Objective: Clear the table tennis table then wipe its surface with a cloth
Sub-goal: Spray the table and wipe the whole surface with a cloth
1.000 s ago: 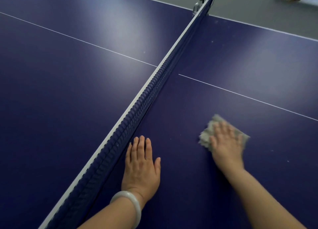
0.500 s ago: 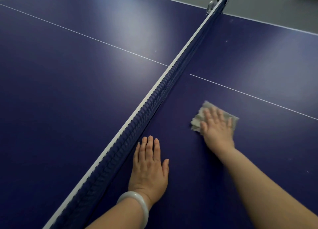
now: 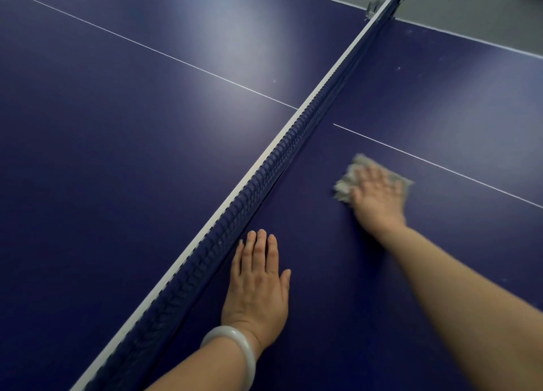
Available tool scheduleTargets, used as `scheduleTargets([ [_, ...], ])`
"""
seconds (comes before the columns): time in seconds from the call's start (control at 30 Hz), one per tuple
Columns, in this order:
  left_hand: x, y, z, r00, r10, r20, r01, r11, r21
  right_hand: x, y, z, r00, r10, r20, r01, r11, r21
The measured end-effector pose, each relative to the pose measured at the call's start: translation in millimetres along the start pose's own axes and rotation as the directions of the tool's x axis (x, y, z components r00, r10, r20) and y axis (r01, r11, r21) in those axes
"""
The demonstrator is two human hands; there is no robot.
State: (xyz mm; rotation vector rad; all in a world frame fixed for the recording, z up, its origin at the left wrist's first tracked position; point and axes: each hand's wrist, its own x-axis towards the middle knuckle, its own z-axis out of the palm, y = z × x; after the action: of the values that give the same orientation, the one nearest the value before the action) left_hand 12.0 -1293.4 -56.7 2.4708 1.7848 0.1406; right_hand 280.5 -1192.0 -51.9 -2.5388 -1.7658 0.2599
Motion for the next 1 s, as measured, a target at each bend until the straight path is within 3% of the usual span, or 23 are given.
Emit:
scheduleTargets([
  [0.07, 0, 0, 0, 1.000, 0.007, -0.008, -0.007, 1.000, -0.001, 11, 31, -9, 0.955, 0.295, -0.017, -0.293, 0.954, 0.059],
  [0.1, 0, 0, 1, 1.000, 0.007, -0.012, -0.007, 1.000, 0.000, 15, 38, -11, 0.929, 0.371, -0.010, -0.369, 0.926, 0.076],
  [0.23, 0, 1, 1, 1.000, 0.010, -0.008, -0.010, 1.000, 0.001, 39, 26, -17, 0.920, 0.388, 0.051, -0.391, 0.917, 0.084],
  [0.37, 1, 1, 0, 1.000, -0.001, 0.024, 0.000, 1.000, 0.004, 83, -6, -25, 0.955, 0.277, 0.110, -0.288, 0.951, 0.110],
  [0.5, 1, 0, 2, 1.000, -0.001, 0.021, 0.001, 1.000, 0.019, 85, -69, -19, 0.990, -0.015, 0.143, 0.004, 0.997, 0.075],
  [0.63, 2, 2, 0, 1.000, -0.005, 0.025, 0.005, 1.000, 0.017, 12, -104, 5, 0.947, -0.315, 0.054, 0.314, 0.949, 0.031],
  [0.73, 2, 3, 0, 0.999, -0.011, 0.034, 0.010, 1.000, 0.018, -31, -63, 9, 0.897, -0.435, 0.078, 0.434, 0.900, 0.031],
  [0.8, 2, 3, 0, 0.999, -0.008, 0.032, 0.007, 1.000, 0.021, -30, -11, 6, 0.950, -0.308, 0.048, 0.308, 0.951, -0.008],
  [0.87, 1, 3, 1, 1.000, -0.010, 0.027, 0.010, 1.000, 0.017, -25, 40, -4, 0.999, 0.035, -0.012, -0.035, 0.999, 0.014],
  [0.93, 1, 3, 1, 0.999, -0.020, 0.028, 0.019, 1.000, 0.018, -30, 61, -10, 0.918, 0.395, 0.016, -0.395, 0.913, 0.102],
  [1.0, 1, 3, 2, 0.999, -0.024, 0.031, 0.023, 0.999, 0.025, -48, 41, -6, 0.878, 0.479, 0.011, -0.476, 0.869, 0.134],
])
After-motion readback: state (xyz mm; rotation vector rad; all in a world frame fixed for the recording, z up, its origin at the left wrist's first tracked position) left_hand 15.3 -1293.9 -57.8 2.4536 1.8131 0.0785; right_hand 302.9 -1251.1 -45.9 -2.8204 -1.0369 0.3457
